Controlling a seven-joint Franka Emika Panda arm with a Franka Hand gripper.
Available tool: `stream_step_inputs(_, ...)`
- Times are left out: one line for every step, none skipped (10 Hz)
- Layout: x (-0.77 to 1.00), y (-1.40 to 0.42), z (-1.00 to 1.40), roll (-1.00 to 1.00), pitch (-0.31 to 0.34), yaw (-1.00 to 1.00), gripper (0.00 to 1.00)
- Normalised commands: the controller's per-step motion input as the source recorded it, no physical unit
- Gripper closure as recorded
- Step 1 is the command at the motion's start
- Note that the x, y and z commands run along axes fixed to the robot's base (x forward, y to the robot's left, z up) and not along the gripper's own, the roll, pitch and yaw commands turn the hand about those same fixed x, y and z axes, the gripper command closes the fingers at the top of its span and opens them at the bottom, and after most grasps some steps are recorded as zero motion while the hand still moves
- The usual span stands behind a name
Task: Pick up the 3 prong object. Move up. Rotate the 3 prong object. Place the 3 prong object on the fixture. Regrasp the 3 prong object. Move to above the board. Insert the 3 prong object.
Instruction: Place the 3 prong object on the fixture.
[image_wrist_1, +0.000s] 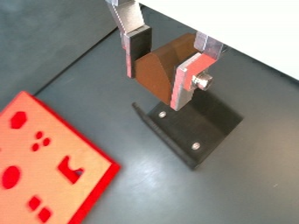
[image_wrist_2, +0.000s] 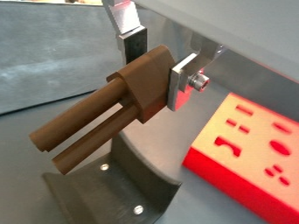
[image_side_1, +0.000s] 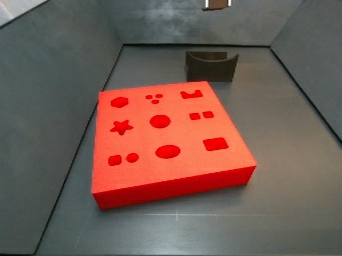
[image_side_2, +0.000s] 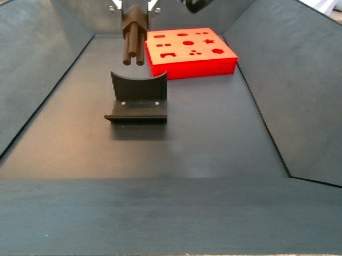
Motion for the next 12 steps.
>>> stream_step_inputs(0.05,0.04,0.01,-1.00,0.117,-0.15,1.00)
stream_step_inputs(0.06,0.04,-0.01,-0.92,0.101,-0.16,1.00)
stream_step_inputs(0.07,0.04,-0.01,-0.69,0.081,-0.15,1.00)
stream_step_inputs(0.08,0.05,-0.01,-0.58,0.069,-0.14,1.00)
stream_step_inputs(0.07,0.04,-0.02,-0.35,0.049,-0.13,1.00)
stream_step_inputs(0.06,0.03,0.00,-0.24,0.030,-0.11,1.00)
stream_step_inputs(0.12,0.13,-1.00,-1.00,0.265,-0.14,1.00)
stream_step_inputs(0.13,0.13,-1.00,-1.00,0.258,-0.15,1.00)
stream_step_inputs(0.15,0.14,-1.00,-1.00,0.273,-0.20,1.00)
stream_step_inputs(0.16,0.14,-1.00,-0.85,0.232,-0.22,1.00)
stream_step_inputs(0.16,0.14,-1.00,-0.69,0.174,-0.24,1.00)
stream_step_inputs(0.16,0.14,-1.00,-0.52,0.112,-0.25,1.00)
